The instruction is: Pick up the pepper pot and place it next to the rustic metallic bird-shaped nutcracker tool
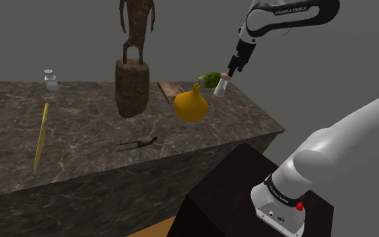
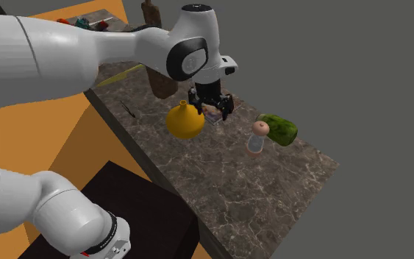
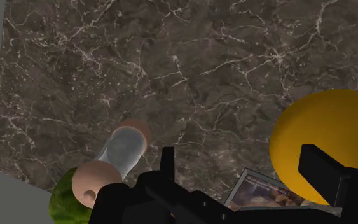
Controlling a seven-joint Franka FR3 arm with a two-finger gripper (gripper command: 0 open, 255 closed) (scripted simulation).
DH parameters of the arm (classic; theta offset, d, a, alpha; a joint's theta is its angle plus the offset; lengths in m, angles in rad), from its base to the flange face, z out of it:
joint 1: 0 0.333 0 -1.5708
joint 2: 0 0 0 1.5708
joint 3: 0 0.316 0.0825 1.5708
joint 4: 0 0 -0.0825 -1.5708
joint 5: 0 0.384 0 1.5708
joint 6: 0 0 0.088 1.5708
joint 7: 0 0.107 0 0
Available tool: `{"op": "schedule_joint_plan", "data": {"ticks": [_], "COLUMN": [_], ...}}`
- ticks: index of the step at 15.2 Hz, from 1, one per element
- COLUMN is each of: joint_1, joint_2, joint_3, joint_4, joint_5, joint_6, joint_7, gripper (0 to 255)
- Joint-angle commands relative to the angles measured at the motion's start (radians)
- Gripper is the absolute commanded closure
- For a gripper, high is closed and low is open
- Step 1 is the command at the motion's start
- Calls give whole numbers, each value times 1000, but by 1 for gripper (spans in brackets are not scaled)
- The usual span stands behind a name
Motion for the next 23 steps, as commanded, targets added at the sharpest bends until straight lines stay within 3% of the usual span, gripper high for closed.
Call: {"op": "schedule_joint_plan", "data": {"ticks": [1,14,23], "joint_1": [-8,-104,-117], "joint_2": [64,502,552], "joint_3": [-19,-103,-101], "joint_4": [36,402,366], "joint_5": [3,110,125], "joint_6": [35,134,219], "joint_7": [-21,-190,-200], "gripper": [0,0,0]}}
